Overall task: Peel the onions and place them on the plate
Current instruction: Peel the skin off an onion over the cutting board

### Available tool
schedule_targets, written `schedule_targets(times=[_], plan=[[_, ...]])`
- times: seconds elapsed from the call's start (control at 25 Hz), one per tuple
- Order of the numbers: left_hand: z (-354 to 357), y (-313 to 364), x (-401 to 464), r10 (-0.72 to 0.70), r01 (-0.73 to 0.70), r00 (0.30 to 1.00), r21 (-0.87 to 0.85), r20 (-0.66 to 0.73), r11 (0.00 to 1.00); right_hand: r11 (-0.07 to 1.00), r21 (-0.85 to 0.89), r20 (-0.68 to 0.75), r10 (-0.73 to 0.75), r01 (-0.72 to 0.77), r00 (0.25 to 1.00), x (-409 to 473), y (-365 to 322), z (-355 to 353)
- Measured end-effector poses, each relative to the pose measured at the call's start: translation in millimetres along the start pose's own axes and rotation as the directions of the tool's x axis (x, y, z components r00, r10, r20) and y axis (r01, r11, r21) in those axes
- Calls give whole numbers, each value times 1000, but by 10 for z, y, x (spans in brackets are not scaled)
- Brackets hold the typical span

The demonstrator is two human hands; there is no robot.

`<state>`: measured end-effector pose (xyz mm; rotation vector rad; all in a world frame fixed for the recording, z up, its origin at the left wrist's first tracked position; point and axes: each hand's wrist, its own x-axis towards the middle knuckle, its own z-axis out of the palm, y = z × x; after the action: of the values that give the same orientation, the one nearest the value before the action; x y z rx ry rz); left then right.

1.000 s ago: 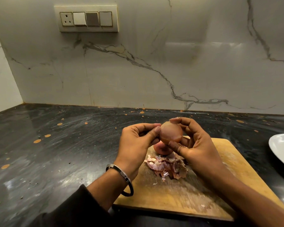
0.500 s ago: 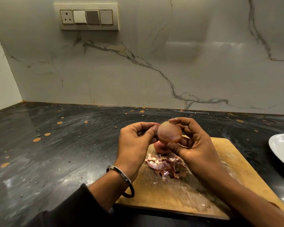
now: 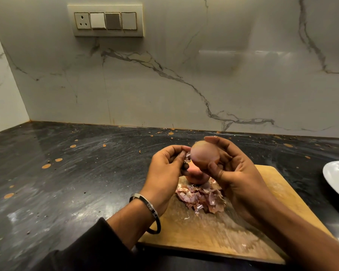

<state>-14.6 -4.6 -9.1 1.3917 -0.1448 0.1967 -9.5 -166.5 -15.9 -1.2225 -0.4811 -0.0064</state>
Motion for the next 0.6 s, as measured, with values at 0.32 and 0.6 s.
schedule_targets(times=[0.32, 0.6], plan=[[21, -76, -26, 115, -148, 986, 339, 118, 929, 974, 216, -170, 103, -64, 980, 50, -62, -12], [65, -58, -90, 257, -389, 916, 526, 308, 756, 971, 230, -219, 124, -72, 968, 48, -106, -71]])
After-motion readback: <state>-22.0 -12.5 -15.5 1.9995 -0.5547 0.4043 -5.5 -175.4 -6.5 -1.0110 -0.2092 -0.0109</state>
